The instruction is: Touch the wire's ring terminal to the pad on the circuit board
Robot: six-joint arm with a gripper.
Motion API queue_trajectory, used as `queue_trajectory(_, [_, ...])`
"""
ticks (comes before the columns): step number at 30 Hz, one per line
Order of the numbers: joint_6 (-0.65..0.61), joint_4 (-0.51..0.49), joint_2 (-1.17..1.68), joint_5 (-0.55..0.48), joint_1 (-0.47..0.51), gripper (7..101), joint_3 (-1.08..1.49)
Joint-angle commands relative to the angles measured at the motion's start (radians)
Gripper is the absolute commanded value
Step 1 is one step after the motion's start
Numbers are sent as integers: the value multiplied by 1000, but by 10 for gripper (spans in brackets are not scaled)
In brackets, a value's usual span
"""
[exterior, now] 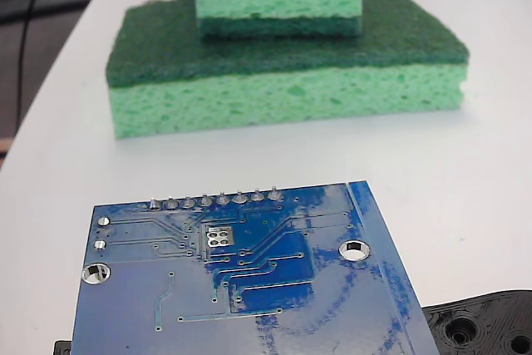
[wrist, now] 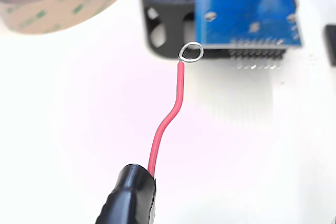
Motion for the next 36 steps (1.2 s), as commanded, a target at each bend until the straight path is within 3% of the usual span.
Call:
queue_trajectory(1, [-18,11,-29,-52,54,1003,-57])
queue_trajectory(7, [-54,-17,-272,-67,80,1003,-206])
queue_trajectory(20, [-92,-195,-825,-118,58,1003,-489])
queue_trajectory(25, [-138,-146,-1015,-141,61,1003,-638])
queue_trajectory(36, [-216,-95,-1117,-262,133,1003,-724])
